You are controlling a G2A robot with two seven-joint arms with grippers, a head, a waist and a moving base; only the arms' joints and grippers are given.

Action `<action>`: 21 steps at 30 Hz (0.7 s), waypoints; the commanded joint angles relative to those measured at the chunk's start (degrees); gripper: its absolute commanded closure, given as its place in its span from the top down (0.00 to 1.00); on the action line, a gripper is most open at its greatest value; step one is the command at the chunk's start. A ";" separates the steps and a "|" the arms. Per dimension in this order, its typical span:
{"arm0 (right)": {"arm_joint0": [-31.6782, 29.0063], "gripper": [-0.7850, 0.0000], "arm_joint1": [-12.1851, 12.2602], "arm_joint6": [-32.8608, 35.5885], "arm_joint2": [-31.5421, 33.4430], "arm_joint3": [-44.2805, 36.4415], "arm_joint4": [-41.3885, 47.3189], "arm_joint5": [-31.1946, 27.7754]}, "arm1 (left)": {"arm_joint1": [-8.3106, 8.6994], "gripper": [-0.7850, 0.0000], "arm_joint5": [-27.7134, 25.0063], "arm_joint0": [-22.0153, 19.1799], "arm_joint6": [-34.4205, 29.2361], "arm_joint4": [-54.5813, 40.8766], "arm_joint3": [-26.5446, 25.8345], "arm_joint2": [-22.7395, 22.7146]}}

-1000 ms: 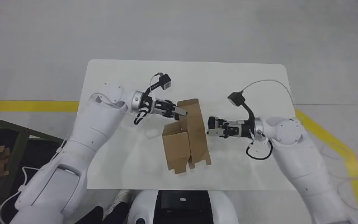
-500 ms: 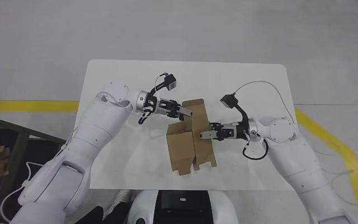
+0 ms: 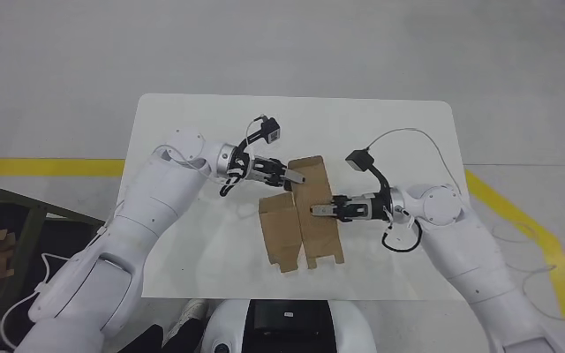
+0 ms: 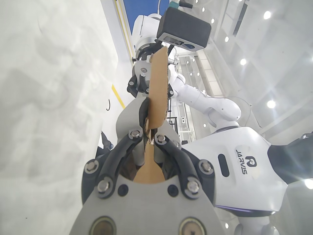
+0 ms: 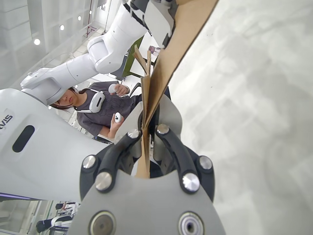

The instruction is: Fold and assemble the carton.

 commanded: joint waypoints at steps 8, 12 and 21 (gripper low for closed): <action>-0.42 0.00 0.54 0.32 1.70 1.35 4.28 0.74 | 0.51 1.00 -1.38 -0.57 1.38 -1.97 1.38 -2.13; -1.30 0.00 0.81 -6.99 3.89 2.17 3.22 5.72 | 0.92 1.00 -3.57 -0.32 3.58 -1.86 3.39 -3.69; -7.60 0.00 1.62 -26.02 9.05 -6.93 -4.77 13.66 | 1.23 1.00 -4.08 1.06 8.08 -0.39 4.99 -5.62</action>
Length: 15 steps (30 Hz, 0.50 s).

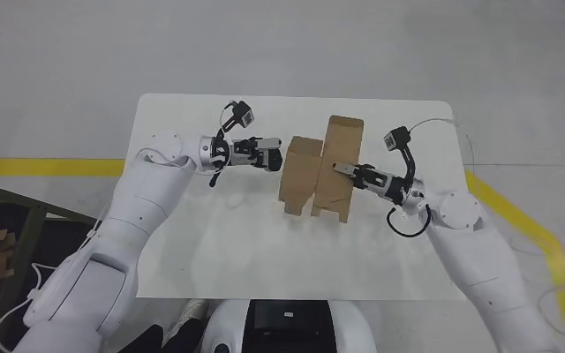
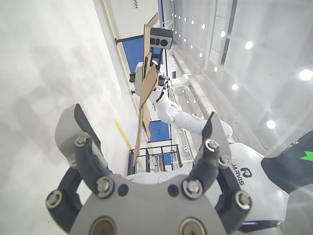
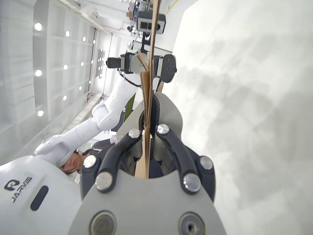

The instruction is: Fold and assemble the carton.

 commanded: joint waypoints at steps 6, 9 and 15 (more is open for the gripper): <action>-6.94 0.00 0.15 -15.94 3.23 -9.01 -3.87 7.75 | 0.14 1.00 2.17 1.56 5.07 2.45 -2.03 -0.57; -8.14 0.00 0.15 -17.72 3.60 -10.67 -4.20 8.77 | 0.14 1.00 2.17 1.56 5.07 2.45 -2.03 -0.57; -8.14 0.00 0.15 -17.72 3.60 -10.67 -4.20 8.77 | 0.14 1.00 2.17 1.56 5.07 2.45 -2.03 -0.57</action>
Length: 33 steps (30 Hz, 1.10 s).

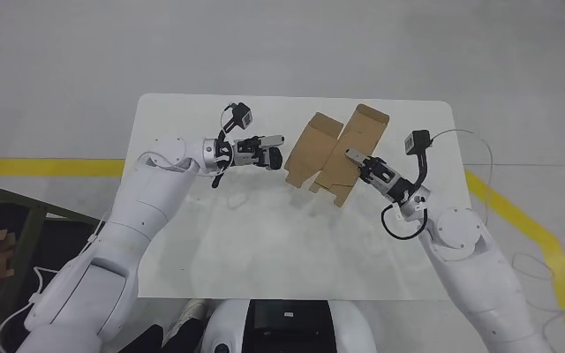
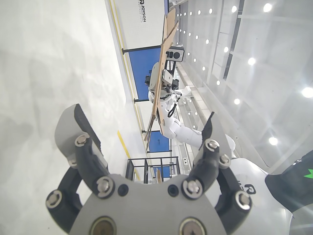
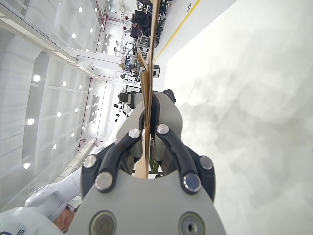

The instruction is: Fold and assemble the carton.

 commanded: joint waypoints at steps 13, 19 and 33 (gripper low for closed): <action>-2.27 0.00 -0.50 -1.88 0.04 -1.72 5.25 7.84 | -0.04 1.00 2.80 4.13 12.38 3.70 -4.07 -0.44; -5.53 0.00 -0.74 -3.76 0.05 -5.61 6.36 9.94 | -0.75 1.00 4.28 5.86 14.91 4.57 -6.21 0.56; -7.65 0.00 -1.12 -4.73 1.29 -8.40 5.68 12.08 | -2.35 0.34 4.79 5.46 14.15 4.88 -7.28 1.55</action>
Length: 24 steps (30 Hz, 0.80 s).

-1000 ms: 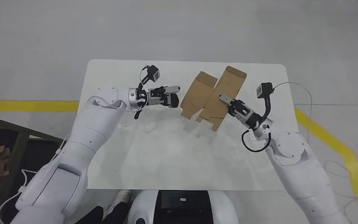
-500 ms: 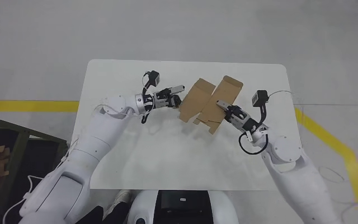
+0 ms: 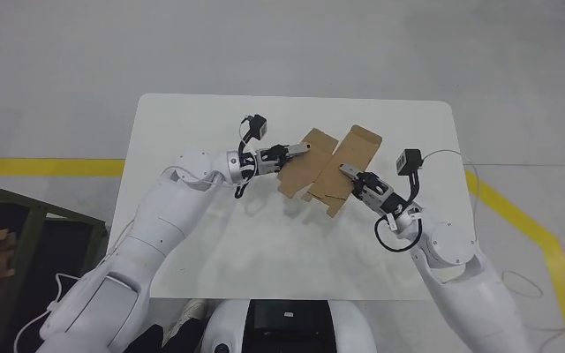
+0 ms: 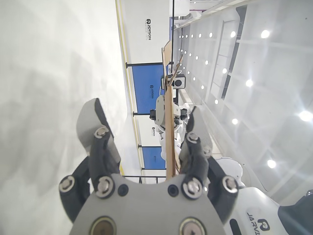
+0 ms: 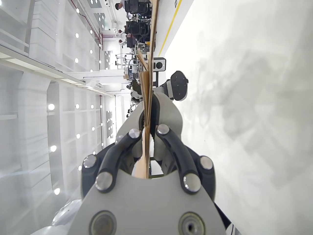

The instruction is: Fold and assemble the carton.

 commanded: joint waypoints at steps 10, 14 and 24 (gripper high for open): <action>-0.21 0.00 -0.48 -0.83 0.37 0.08 0.03 0.45 | -0.53 0.42 -0.41 0.19 -2.21 0.16 -0.35 -0.46; -0.30 0.00 -0.66 -1.10 0.51 0.15 0.08 0.49 | -0.49 0.43 -0.82 0.68 -2.40 -0.18 -0.92 -1.32; -0.56 0.00 -1.10 -2.61 1.22 0.43 0.06 0.52 | -0.03 0.24 -0.44 2.61 -3.15 -0.34 -3.65 -3.64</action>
